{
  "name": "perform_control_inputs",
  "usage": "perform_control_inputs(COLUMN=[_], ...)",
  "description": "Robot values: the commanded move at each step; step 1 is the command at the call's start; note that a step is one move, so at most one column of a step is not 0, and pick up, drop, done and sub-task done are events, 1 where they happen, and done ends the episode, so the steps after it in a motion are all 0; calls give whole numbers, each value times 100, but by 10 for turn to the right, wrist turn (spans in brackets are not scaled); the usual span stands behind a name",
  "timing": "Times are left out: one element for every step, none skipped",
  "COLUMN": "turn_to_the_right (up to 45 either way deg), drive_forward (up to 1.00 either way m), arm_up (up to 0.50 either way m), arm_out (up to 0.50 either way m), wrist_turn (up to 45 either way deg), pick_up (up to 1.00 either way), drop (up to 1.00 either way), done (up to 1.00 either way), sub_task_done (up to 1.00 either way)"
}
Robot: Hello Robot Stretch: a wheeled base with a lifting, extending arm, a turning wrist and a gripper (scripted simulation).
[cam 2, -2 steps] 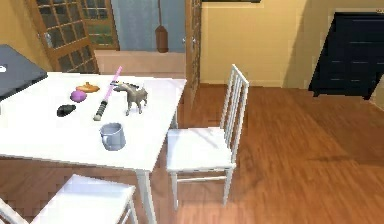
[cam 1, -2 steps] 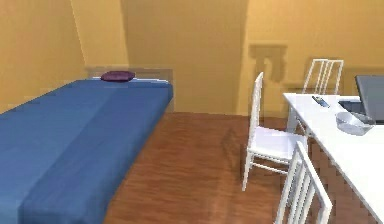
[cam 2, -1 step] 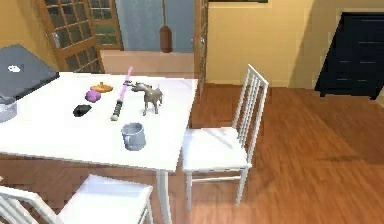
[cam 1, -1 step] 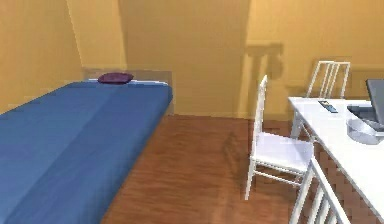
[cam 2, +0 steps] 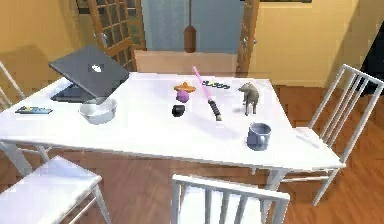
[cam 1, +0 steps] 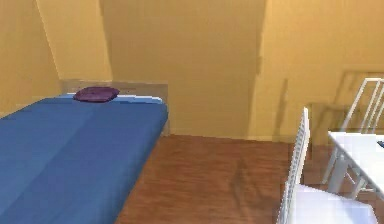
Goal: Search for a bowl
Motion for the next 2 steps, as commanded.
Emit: perform_control_inputs(turn_to_the_right=[450, 180], drive_forward=[0, 0], arm_up=[0, 0], arm_out=[0, 0], wrist_turn=[0, 0], pick_up=[0, 0], drop=[0, 0], done=[0, 0], sub_task_done=[0, 0])
